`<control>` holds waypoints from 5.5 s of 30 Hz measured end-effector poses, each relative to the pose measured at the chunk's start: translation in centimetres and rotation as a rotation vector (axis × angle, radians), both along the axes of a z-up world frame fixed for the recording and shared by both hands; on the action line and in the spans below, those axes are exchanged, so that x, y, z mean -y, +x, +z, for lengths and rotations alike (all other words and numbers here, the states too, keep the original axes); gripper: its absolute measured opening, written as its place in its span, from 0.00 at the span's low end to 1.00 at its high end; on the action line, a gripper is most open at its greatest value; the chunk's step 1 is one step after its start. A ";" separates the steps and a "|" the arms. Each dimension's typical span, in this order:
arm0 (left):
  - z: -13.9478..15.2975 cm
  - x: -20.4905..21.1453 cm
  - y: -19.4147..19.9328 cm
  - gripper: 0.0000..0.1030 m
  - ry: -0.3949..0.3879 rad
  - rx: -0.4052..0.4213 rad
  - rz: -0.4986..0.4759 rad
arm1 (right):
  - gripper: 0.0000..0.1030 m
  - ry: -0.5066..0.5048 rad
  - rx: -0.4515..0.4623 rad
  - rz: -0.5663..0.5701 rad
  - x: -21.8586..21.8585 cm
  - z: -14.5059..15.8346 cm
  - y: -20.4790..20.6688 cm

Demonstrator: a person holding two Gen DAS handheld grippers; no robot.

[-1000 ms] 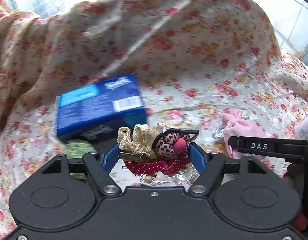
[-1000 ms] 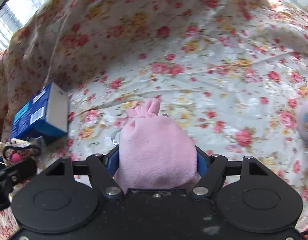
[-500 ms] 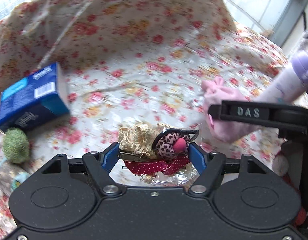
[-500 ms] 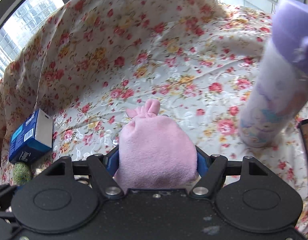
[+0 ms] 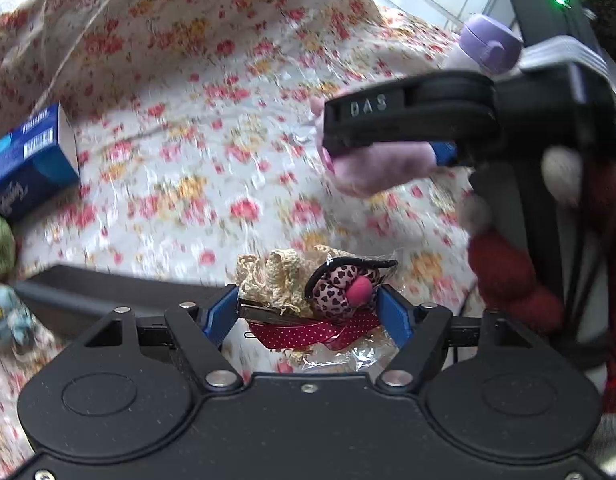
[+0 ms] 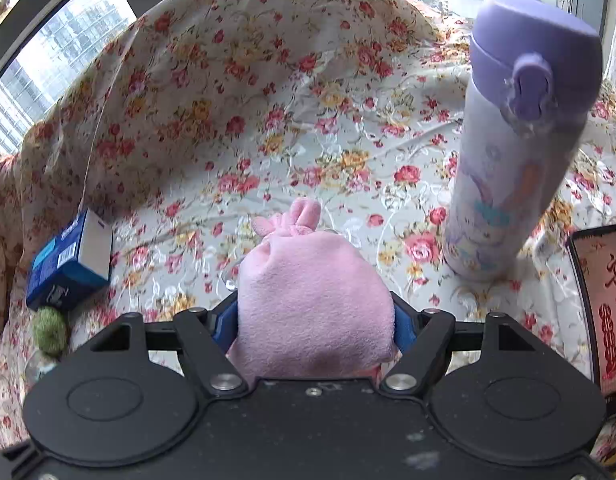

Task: Organize soft objects
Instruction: 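Carry the pink pouch with right while left carries the hair clip bundle to the tray, then release the pink pouch into the tray with right while left drops the hair clip bundle, then move both open grippers toward the dried-flower pouch and green knitted ball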

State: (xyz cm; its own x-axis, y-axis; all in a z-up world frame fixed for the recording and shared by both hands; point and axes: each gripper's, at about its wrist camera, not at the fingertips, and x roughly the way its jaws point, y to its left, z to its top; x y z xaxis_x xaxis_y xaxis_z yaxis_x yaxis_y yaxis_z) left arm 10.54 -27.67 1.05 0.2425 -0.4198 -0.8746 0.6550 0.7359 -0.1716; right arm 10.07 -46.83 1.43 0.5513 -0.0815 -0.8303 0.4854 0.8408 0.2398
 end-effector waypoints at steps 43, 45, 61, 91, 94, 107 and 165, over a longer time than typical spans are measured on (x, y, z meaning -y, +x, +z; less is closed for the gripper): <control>-1.5 -26.9 -10.5 0.66 0.058 -0.064 0.328 | 0.70 0.088 0.144 0.396 -21.3 0.6 -20.7; -1.9 -26.9 -11.1 0.66 0.053 -0.078 0.315 | 0.70 0.085 0.142 0.434 -22.3 0.9 -20.7; -1.4 -28.0 -11.4 0.79 0.036 -0.007 0.376 | 0.70 0.058 0.078 0.535 -26.7 0.3 -21.0; -1.0 -28.4 -11.5 0.92 -0.005 0.000 0.410 | 0.81 0.045 0.054 0.542 -26.5 -0.4 -21.3; -0.8 -28.3 -11.5 0.94 -0.024 0.005 0.411 | 0.81 0.046 0.046 0.537 -26.4 -0.5 -21.1; -0.8 -28.2 -10.8 0.96 -0.009 0.034 0.440 | 0.81 0.055 0.038 0.514 -26.0 -0.8 -20.5; -4.4 -25.2 9.1 0.96 0.052 0.242 0.433 | 0.89 0.008 0.079 0.410 -24.5 1.2 1.4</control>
State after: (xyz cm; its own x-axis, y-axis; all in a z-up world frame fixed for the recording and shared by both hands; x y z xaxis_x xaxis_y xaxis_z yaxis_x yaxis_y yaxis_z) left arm 19.63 -2.48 -3.37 0.5836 -0.1924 -0.7889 0.3035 0.9528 -0.0079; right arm 11.49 -22.32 2.59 0.5990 0.1643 -0.7837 0.0903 0.9586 0.2699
